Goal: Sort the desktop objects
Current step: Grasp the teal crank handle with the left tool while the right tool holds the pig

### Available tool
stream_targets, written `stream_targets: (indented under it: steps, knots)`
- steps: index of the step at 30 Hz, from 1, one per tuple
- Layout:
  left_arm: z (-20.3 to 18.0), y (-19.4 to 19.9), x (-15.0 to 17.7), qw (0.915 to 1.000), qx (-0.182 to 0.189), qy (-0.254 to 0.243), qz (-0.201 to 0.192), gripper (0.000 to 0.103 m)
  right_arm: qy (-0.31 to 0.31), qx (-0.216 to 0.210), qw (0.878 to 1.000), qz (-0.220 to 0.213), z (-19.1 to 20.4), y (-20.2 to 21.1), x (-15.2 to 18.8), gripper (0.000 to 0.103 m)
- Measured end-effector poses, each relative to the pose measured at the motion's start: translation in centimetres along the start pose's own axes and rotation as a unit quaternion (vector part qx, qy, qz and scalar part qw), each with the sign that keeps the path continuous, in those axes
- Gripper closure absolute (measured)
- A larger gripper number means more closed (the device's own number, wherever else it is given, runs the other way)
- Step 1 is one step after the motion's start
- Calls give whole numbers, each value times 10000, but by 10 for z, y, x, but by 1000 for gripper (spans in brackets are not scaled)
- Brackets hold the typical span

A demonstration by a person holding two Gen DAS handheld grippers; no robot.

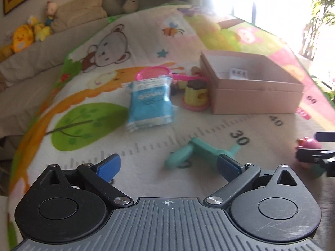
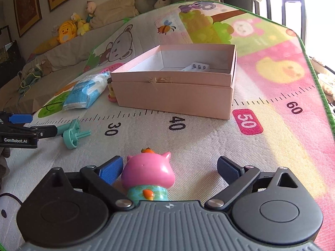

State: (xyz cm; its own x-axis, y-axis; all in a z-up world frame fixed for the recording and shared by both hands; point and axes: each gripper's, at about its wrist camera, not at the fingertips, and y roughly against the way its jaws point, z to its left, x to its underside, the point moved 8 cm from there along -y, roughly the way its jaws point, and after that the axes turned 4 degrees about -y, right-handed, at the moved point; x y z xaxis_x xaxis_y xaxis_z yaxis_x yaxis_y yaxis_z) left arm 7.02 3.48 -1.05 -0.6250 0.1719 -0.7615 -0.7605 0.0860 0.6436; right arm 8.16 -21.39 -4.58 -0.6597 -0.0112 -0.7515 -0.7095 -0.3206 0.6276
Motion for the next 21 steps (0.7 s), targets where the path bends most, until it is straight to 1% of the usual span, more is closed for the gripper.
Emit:
stream_targets:
  steps: [1, 2, 5, 7, 9, 10, 13, 16, 18, 21]
  knots:
    - [-9, 0, 0, 9998, 181, -74, -33, 1, 4, 1, 10000, 6, 0, 0, 0, 6]
    - [-16, -1, -1, 9995, 236, -201, -61, 1, 6, 2, 10000, 10, 0, 0, 0, 6]
    - [-35, -14, -4, 9962, 213, -825, -193, 1, 16, -11, 10000, -4, 0, 0, 0, 6]
    - [-39, -27, -7, 9936, 320, -1066, -207, 1, 33, -24, 10000, -13, 1, 1, 1, 6]
    - [-38, -41, -8, 9935, 417, -1062, -52, 1, 47, -26, 10000, -21, 1, 1, 1, 6]
    - [-36, -48, -9, 9939, 515, -978, 36, 1, 46, -27, 10000, -31, 2, 1, 1, 6]
    - [-40, -55, -5, 9920, 1043, -676, 205, 1, 18, -51, 10000, -62, 1, 2, 0, 6]
    - [-53, -45, -1, 9860, 1438, -829, 139, 1, -10, -90, 9999, -47, 1, 2, 0, 6]
    - [-58, -42, 1, 9846, 1470, -944, 123, 1, -13, -120, 9999, -15, 2, 1, 0, 6]
    - [-58, -45, 0, 9863, 1260, -1056, 109, 1, -3, -159, 9999, -13, 2, 1, 0, 6]
